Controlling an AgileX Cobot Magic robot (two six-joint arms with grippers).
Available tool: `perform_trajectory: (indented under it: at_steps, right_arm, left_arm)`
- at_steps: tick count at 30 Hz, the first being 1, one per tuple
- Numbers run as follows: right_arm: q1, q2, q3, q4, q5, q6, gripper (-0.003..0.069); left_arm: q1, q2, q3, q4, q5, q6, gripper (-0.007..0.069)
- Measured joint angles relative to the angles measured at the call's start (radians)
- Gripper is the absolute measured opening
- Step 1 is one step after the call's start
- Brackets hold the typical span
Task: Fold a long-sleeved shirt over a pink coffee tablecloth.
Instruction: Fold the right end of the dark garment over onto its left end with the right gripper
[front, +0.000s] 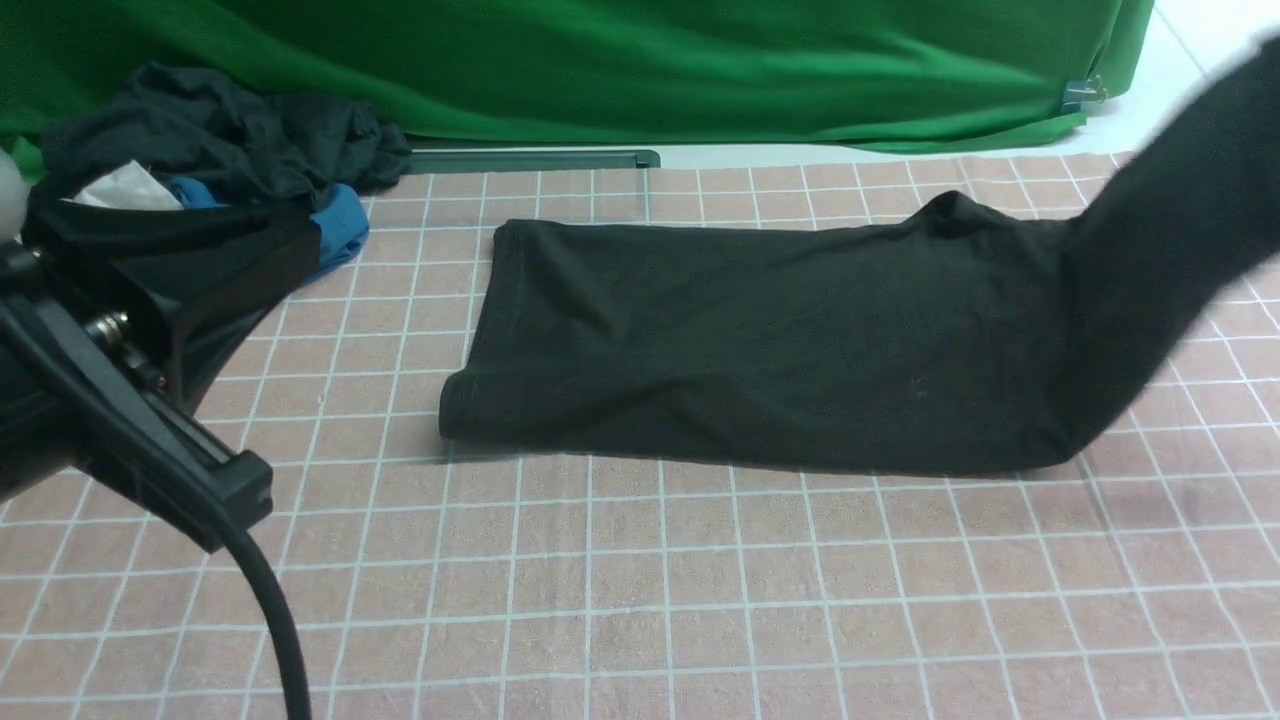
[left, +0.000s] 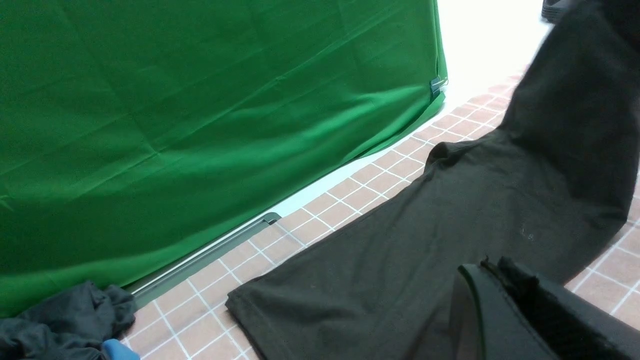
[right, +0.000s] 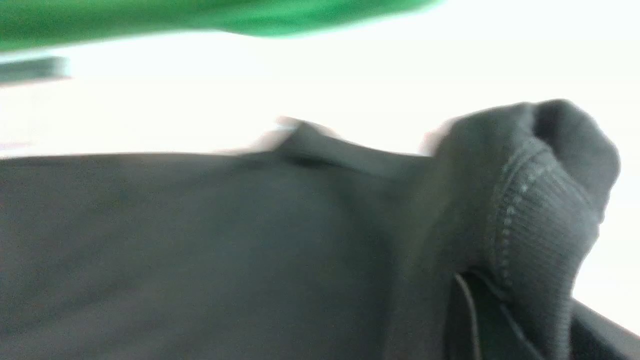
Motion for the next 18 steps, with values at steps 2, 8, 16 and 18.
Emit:
perform_trajectory:
  at_steps: [2,8,16,18]
  right_arm:
    - [0.076,0.001,-0.026,0.086,-0.011,-0.038,0.0054]
    - [0.239,0.080,-0.156,0.149,-0.015,-0.049,0.0054]
    - [0.409,0.289,-0.387,0.195,0.107,-0.046,0.0054]
    - [0.429,0.314,-0.417,0.197,0.121,-0.046,0.0054]
  left_arm:
    - [0.000,0.000,0.000,0.000,0.000,0.001,0.0017]
    - [0.000,0.000,0.000,0.006,0.007,0.001,0.0017]
    - [0.000,0.000,0.000,0.039,0.007,0.001,0.0017]
    - [0.000,0.000,0.000,0.039,0.007,0.001,0.0017]
